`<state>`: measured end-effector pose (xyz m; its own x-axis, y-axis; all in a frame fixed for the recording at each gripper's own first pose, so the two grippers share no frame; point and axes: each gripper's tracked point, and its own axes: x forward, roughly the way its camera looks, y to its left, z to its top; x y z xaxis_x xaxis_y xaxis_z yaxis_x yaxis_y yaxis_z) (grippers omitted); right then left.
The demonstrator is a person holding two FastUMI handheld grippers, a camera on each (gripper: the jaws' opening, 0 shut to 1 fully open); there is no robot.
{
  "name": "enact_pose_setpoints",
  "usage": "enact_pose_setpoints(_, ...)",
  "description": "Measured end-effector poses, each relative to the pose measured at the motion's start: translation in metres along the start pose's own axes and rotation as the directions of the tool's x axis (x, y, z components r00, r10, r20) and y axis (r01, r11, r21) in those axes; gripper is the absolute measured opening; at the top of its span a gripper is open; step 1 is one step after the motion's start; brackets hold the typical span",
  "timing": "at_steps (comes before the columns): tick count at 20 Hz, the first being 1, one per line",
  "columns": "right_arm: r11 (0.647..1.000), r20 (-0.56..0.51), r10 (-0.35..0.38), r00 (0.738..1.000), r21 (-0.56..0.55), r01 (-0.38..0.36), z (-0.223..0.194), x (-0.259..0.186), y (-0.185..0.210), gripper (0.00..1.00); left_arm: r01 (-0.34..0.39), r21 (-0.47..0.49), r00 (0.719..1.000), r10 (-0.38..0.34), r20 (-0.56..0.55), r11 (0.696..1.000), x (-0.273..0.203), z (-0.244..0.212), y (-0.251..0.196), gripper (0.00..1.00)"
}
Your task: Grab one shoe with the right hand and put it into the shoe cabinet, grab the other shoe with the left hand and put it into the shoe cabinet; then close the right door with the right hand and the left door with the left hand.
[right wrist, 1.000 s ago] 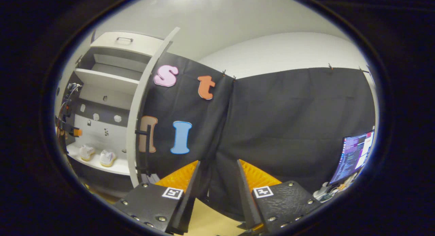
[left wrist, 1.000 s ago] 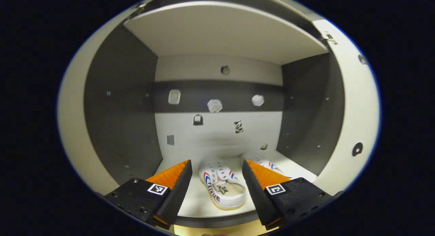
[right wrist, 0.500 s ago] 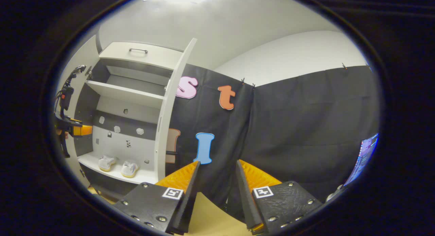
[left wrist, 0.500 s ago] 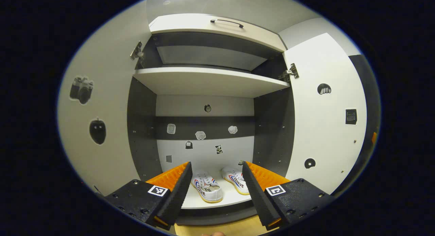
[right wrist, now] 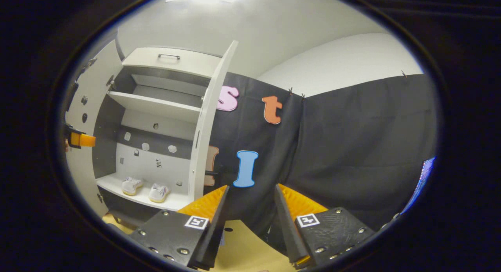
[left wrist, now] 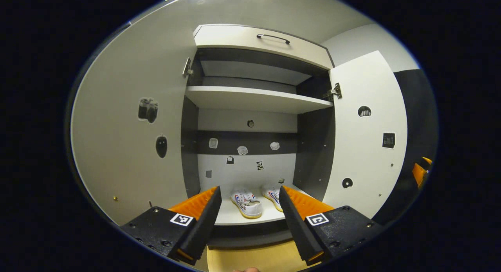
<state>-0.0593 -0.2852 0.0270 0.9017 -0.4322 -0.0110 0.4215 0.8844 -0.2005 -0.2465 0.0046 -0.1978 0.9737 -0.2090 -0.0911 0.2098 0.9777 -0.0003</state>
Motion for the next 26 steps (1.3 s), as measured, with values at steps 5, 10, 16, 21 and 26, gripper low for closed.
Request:
enact_pose_setpoints(5, 0.993, -0.025, 0.073, 0.997, 0.095, -0.07, -0.01, 0.029, 0.023, 0.67, -0.035, 0.001, 0.999, 0.035, 0.012, 0.999, -0.037, 0.015, 0.013, 0.92)
enact_pose_setpoints(10, 0.978, -0.042, 0.137, 0.99, 0.166, -0.129, -0.02, 0.05, 0.036, 0.63, -0.106, 0.005, 0.991, 0.105, 0.082, 0.994, -0.066, 0.044, 0.037, 0.89)
enact_pose_setpoints(16, 0.935, -0.037, 0.265, 0.964, 0.254, -0.247, -0.017, 0.041, 0.051, 0.67, -0.188, 0.011, 0.976, 0.186, 0.111, 0.982, -0.086, 0.055, 0.055, 0.89)
enact_pose_setpoints(21, 0.88, -0.022, 0.415, 0.91, 0.265, -0.395, -0.009, 0.026, 0.101, 0.67, -0.225, -0.02, 0.968, 0.225, 0.114, 0.974, -0.099, 0.055, 0.066, 0.89)
enact_pose_setpoints(26, 0.812, -0.01, 0.54, 0.842, 0.27, -0.517, -0.005, 0.021, 0.152, 0.67, -0.241, -0.025, 0.963, 0.243, 0.117, 0.97, -0.109, 0.053, 0.07, 0.89)
